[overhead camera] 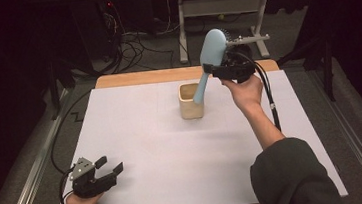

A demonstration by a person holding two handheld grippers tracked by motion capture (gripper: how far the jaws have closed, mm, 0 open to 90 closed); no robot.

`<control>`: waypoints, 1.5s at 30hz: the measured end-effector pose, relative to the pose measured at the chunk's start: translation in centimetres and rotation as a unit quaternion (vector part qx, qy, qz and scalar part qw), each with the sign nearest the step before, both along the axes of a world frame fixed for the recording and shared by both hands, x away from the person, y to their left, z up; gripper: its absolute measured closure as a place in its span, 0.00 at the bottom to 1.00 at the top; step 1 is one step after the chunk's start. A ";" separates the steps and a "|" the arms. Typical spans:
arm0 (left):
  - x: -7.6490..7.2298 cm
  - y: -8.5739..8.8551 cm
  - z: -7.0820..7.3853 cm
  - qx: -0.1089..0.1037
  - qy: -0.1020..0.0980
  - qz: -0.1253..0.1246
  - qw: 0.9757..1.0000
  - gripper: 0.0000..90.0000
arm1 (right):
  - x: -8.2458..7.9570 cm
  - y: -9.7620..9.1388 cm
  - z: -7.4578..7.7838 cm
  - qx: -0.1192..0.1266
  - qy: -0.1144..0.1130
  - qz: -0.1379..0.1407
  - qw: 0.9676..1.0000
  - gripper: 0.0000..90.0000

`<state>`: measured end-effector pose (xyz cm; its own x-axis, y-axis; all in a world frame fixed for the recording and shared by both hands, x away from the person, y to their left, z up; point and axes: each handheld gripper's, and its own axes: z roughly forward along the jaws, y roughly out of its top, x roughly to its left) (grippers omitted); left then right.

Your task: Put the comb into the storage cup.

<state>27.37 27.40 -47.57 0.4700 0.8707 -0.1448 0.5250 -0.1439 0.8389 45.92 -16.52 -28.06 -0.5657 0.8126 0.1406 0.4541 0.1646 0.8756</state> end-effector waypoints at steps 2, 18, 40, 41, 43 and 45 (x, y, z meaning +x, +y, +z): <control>0.0 0.0 0.0 0.000 0.000 0.000 1.000 0.34 | 0.2 0.0 0.0 -0.002 -0.001 -0.003 1.000 0.60; 0.0 0.0 0.0 -0.001 -0.001 -0.001 1.000 0.34 | 1.2 0.6 0.0 0.000 -0.007 -0.022 1.000 0.60; 0.0 0.0 0.1 -0.001 -0.002 -0.002 1.000 0.34 | 2.3 1.9 -1.1 -0.018 -0.002 -0.032 0.999 0.60; 0.0 0.0 0.1 -0.002 -0.002 -0.002 1.000 0.34 | 2.3 2.0 -1.2 -0.019 -0.003 -0.031 0.999 0.60; 0.0 0.0 0.1 -0.002 -0.002 -0.002 1.000 0.34 | 2.3 2.2 -1.3 -0.021 -0.002 -0.031 0.999 0.60; 0.0 0.0 0.1 -0.002 -0.002 -0.002 1.000 0.34 | 2.4 2.3 -1.4 -0.022 -0.001 -0.031 0.999 0.60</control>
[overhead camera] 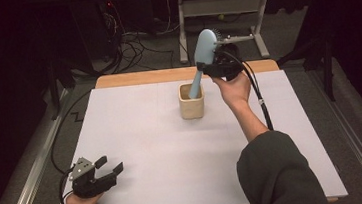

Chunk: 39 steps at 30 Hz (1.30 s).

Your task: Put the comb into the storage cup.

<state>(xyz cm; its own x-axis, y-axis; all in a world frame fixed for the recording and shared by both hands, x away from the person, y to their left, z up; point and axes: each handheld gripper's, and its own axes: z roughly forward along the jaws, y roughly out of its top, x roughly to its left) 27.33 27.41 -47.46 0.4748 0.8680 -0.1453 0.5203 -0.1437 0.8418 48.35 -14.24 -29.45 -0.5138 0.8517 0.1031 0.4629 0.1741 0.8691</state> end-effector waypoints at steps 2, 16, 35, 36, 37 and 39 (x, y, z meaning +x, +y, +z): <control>0.0 0.0 0.0 0.000 0.000 0.000 1.000 0.34 | 0.1 0.1 -0.1 -0.002 0.002 0.000 1.000 0.60; 0.0 0.0 0.0 0.000 0.000 0.000 1.000 0.34 | 0.6 0.3 -1.1 -0.005 0.012 -0.004 1.000 0.60; 0.0 0.0 0.0 -0.004 -0.004 0.001 1.000 0.34 | 1.0 1.4 -2.5 -0.022 0.031 0.002 0.999 0.59; 0.0 0.0 0.0 -0.004 -0.004 0.001 1.000 0.34 | 1.0 1.4 -2.6 -0.023 0.031 0.002 0.999 0.59; 0.0 0.0 0.0 -0.003 -0.004 0.001 1.000 0.34 | 1.0 1.5 -2.6 -0.024 0.031 0.002 0.999 0.59; 0.0 0.0 0.0 -0.004 -0.004 0.001 1.000 0.34 | 1.1 1.5 -2.7 -0.024 0.032 0.002 0.999 0.59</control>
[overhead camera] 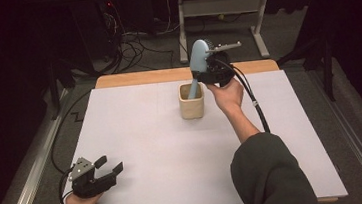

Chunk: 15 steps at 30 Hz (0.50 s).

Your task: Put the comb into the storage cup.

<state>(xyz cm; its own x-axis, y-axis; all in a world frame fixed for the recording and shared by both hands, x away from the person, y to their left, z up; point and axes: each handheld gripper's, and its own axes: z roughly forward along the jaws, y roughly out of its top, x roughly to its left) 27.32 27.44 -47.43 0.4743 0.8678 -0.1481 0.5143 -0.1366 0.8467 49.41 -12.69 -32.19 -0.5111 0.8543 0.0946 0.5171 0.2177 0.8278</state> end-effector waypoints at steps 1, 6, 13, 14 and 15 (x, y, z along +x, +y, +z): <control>0.0 0.0 0.0 0.000 0.000 0.000 1.000 0.34 | 0.0 0.0 -0.1 0.000 0.001 0.000 1.000 0.59; 0.0 0.0 0.0 0.000 0.000 0.000 1.000 0.34 | 0.1 0.3 -0.5 -0.002 0.006 0.001 1.000 0.59; 0.0 0.1 0.0 -0.001 -0.001 0.000 1.000 0.34 | 0.2 0.6 -0.9 -0.003 0.008 0.001 1.000 0.59; 0.0 0.0 0.0 -0.002 -0.001 0.000 1.000 0.34 | 0.2 0.7 -0.9 -0.005 0.008 0.000 1.000 0.59; 0.0 0.0 0.0 -0.001 -0.001 -0.001 1.000 0.34 | 0.3 0.7 -0.9 -0.007 0.008 0.000 1.000 0.59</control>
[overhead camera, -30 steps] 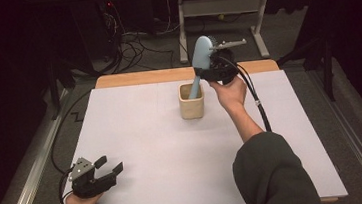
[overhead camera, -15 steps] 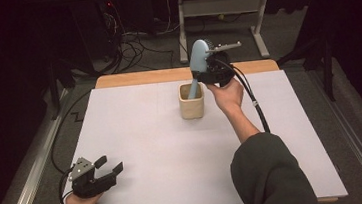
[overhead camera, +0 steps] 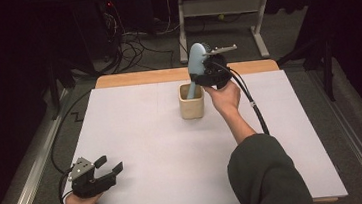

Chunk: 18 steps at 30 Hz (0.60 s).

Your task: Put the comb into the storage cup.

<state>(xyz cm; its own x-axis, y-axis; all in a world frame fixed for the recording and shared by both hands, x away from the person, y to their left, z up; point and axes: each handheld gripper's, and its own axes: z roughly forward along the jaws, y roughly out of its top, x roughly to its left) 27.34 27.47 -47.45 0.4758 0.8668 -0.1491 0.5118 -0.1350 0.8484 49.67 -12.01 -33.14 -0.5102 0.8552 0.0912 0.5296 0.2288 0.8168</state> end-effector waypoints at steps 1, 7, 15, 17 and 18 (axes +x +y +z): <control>0.0 0.0 0.0 0.000 0.000 0.000 1.000 0.34 | 0.0 0.0 0.0 -0.001 0.000 -0.001 1.000 0.59; 0.0 0.0 0.0 0.000 0.000 0.000 1.000 0.34 | 0.0 0.1 -0.2 -0.006 0.001 0.000 1.000 0.59; 0.0 0.0 0.0 -0.001 0.000 0.000 1.000 0.34 | 0.0 0.3 -0.4 -0.017 0.003 0.000 1.000 0.59; 0.0 0.1 0.0 -0.001 0.000 0.000 1.000 0.34 | 0.0 0.4 -0.4 -0.016 0.003 0.001 1.000 0.59; 0.0 0.1 0.0 -0.002 -0.001 0.000 1.000 0.34 | -0.1 0.4 -0.5 -0.017 0.004 0.000 1.000 0.59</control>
